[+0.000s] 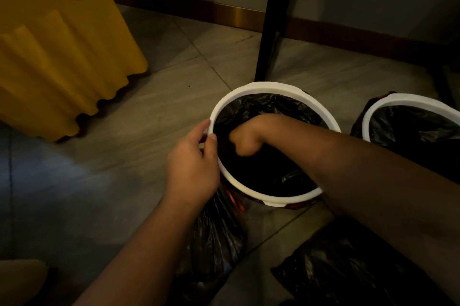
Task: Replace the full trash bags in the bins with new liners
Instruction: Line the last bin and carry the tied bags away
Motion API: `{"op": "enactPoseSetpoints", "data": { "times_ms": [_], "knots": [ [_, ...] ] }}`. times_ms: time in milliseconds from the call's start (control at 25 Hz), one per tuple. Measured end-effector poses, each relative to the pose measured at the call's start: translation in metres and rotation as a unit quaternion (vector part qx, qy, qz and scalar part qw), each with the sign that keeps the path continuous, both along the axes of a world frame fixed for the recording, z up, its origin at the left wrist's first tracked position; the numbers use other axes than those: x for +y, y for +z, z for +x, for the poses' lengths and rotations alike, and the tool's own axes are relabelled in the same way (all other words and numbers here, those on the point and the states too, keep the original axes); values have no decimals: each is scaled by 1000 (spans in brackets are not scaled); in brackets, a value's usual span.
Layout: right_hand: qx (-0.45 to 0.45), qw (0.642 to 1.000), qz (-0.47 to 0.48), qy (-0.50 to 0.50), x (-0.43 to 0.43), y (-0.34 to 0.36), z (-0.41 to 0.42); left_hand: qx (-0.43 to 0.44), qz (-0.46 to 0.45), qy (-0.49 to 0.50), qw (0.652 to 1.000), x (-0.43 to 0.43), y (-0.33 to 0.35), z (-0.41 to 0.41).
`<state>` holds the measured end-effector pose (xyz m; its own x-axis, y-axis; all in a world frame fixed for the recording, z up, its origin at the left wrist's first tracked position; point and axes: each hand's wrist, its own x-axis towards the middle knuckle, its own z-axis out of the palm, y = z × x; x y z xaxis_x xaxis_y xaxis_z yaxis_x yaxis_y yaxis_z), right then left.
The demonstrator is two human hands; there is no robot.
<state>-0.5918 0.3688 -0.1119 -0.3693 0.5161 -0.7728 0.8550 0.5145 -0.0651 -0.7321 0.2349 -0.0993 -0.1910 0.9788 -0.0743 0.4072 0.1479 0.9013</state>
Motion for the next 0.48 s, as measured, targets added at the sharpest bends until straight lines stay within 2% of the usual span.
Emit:
{"op": "enactPoseSetpoints", "data": {
  "times_ms": [120,160,320,480],
  "knots": [
    [55,998,26,-19,1,36,30,-31,-12,15,999,2,-2,-2],
    [47,998,38,-30,4,40,42,-42,-23,22,999,0,-3,-3],
    [-104,994,28,-33,15,25,60,-67,-46,42,996,-3,-4,1],
    [-146,987,-12,-69,21,-12,63,-103,-59,47,992,-5,-5,8]
  ]
}}
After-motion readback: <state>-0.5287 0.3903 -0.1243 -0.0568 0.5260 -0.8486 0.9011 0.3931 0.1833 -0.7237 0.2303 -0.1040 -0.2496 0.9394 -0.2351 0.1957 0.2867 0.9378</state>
